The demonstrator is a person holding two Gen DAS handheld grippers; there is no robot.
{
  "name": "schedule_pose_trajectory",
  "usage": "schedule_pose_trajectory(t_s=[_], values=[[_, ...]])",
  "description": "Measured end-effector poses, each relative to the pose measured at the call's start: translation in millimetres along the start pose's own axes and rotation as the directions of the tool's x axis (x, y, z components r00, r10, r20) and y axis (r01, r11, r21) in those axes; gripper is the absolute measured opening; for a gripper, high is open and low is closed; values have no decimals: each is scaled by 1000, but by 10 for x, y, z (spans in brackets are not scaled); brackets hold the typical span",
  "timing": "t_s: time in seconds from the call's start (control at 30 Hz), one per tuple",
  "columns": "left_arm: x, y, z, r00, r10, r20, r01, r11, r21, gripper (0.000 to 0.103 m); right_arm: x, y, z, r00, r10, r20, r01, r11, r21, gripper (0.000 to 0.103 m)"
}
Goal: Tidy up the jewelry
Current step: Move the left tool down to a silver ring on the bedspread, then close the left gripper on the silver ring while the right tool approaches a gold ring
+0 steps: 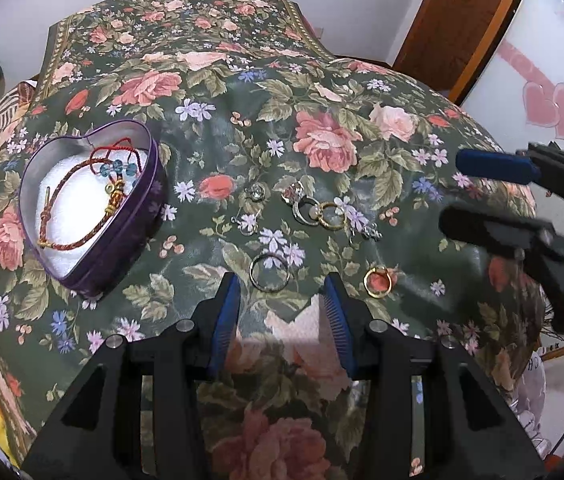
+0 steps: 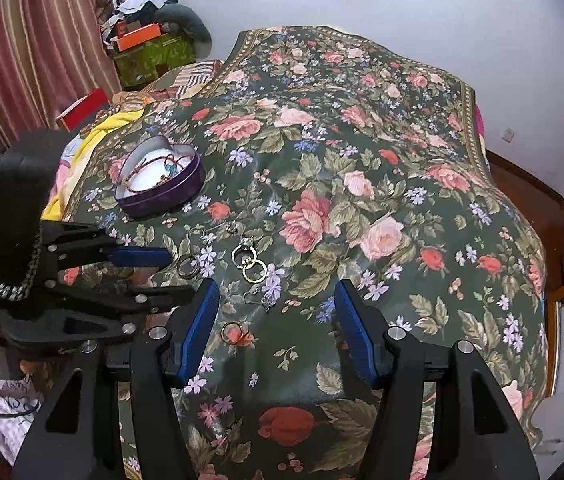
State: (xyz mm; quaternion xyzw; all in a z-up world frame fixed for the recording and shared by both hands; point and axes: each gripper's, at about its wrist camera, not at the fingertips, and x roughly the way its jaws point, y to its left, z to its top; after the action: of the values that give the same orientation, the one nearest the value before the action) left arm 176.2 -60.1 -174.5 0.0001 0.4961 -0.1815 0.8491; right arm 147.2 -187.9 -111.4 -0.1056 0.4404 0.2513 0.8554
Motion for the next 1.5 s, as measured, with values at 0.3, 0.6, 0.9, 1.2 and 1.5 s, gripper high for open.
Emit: schedule_pose_trajectory(t_s=[0.3,0.6,0.9,1.2,1.5], values=[[77,-69,45,999,44,7,-44,998,44,23,43,9,-48,999,29,-28,-29,1000,-5,56],[-26,-62,-10,999,29,20,-30,998,47,20,80,93,-74,994,84,-70,-86,996,-24,56],[-261,-20,-125,998,22,56,-24,999,39,20,235,248,-100,982,124,-144,-130,991,-33,55],[-403,73,-267,996,29,79,-30,999,22,20,337,410,-95,972,89,-217,-115,988,-108,40],[-472,178,-291,995,19,101,-19,1000,-5,20,554,380,-135,958,-5,-285,-45,985,-167,27]])
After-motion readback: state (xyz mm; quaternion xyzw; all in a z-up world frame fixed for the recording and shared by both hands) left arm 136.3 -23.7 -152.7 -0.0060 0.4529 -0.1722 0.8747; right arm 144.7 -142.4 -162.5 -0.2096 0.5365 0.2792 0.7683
